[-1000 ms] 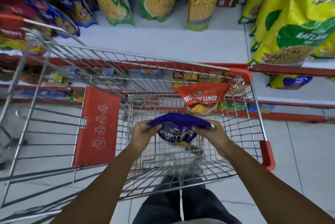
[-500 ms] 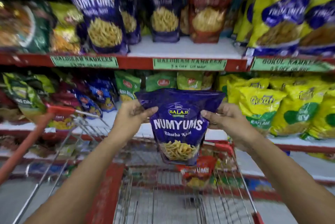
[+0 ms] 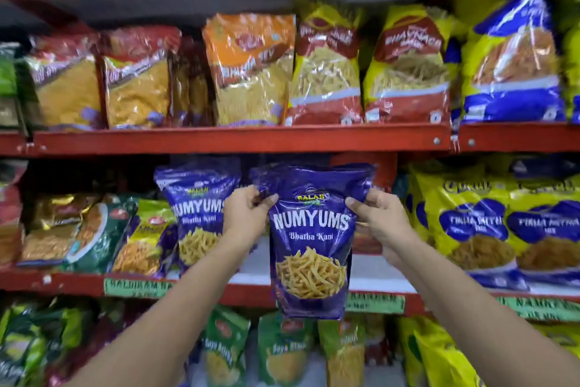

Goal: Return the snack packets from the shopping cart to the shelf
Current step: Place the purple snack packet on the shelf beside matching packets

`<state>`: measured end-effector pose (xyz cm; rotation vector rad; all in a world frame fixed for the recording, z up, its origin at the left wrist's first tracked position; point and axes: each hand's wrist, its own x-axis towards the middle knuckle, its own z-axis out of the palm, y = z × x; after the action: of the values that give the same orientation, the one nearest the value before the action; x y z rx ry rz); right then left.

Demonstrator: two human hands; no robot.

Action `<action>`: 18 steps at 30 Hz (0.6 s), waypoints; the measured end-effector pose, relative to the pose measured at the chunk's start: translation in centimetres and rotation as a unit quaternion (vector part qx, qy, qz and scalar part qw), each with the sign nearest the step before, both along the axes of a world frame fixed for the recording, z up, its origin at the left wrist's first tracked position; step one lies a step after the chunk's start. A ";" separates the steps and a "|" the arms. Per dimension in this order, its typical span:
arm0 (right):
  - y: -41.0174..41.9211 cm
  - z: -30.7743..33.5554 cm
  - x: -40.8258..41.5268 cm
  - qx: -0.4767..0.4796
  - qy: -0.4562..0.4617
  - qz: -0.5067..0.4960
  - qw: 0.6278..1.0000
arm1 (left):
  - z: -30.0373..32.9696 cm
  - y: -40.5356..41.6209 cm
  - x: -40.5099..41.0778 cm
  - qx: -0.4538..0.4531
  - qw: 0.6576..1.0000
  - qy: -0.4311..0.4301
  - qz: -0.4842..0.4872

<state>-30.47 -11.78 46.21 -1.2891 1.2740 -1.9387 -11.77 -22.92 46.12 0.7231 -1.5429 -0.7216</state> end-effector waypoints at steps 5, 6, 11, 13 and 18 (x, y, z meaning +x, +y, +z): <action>-6.9 0.7 -1.1 -0.018 -0.056 -0.012 0.998 | 0.4 -6.6 -2.6 -0.017 0.995 0.007 0.093; -8.1 0.5 -1.2 -0.013 -0.064 -0.013 0.998 | 0.1 -7.8 -3.0 -0.020 0.993 0.005 0.113; -13.3 -1.6 -1.8 0.009 -0.103 -0.026 0.994 | -2.1 -11.8 -5.4 0.064 0.990 0.088 0.093; -14.5 -2.3 -1.9 0.012 -0.119 -0.036 0.992 | -2.8 -12.6 -6.1 0.084 0.987 0.109 0.088; -16.1 -4.1 -2.2 0.031 -0.077 -0.033 0.996 | -4.5 -12.9 -6.4 0.103 0.984 0.143 0.021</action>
<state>-32.65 -27.86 42.16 -1.0578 1.3029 -1.9863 -18.14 -35.81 41.60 0.7653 -1.2002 -0.9212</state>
